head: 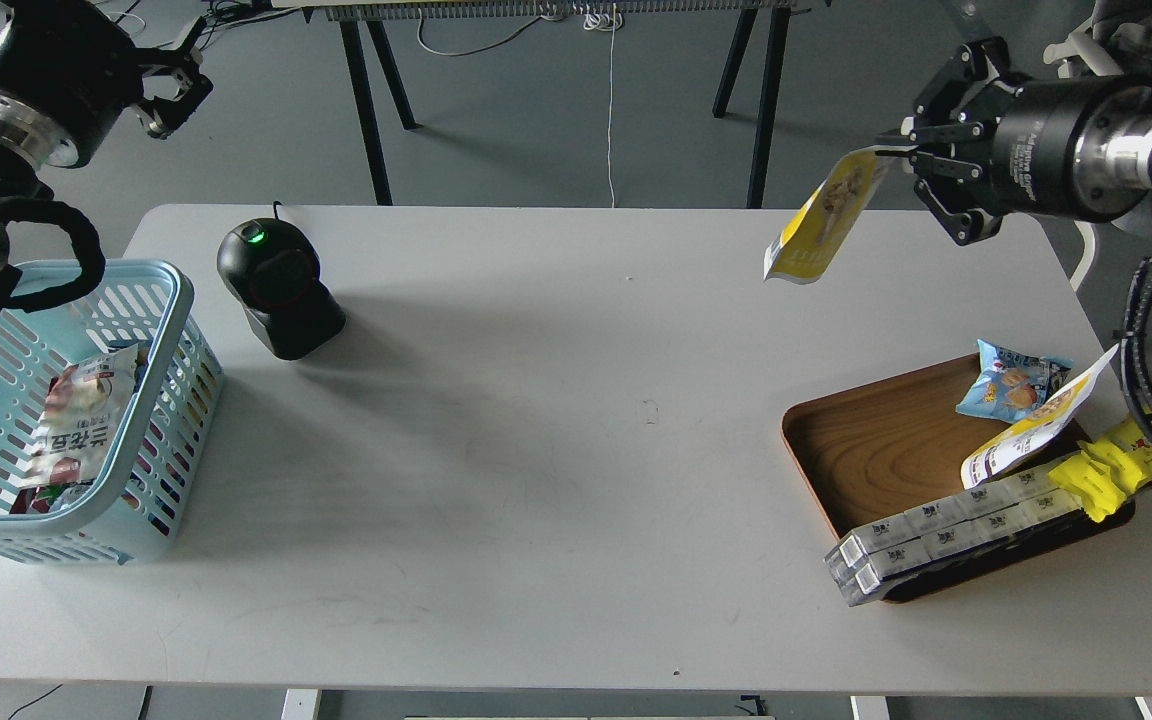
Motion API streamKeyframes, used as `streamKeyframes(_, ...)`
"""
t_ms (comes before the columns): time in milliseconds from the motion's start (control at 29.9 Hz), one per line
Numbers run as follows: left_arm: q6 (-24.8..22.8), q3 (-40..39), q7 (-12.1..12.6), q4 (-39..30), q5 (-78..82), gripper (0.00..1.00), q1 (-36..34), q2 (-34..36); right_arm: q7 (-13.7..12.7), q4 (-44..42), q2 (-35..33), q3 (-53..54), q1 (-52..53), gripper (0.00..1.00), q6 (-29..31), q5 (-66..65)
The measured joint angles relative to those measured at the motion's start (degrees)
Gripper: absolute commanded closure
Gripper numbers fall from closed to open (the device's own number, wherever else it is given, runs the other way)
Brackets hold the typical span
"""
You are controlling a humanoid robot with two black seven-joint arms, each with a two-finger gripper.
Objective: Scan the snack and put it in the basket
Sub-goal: 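Lift the yellow packet and carry it toward the black scanner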
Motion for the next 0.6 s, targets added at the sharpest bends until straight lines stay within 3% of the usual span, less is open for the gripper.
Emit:
streamKeyframes(234,0.00,-0.15,0.09,-0.02,0.00,0.00,-0.14,-0.30,3.79,-1.43,8.81,3.84,-2.80,1.00,-5.14,0.58)
streamKeyframes(435,0.01,-0.19,0.09,-0.03,0.00,0.00,-0.45,-0.35,4.11,-6.51,19.78,9.49,-9.52,1.00,-11.29,0.59)
streamKeyframes(602,0.01,-0.19,0.09,-0.01,0.00,0.00,-0.59,-0.34,4.11,-11.06,28.83,11.59,-12.75,1.00,-12.89,0.59)
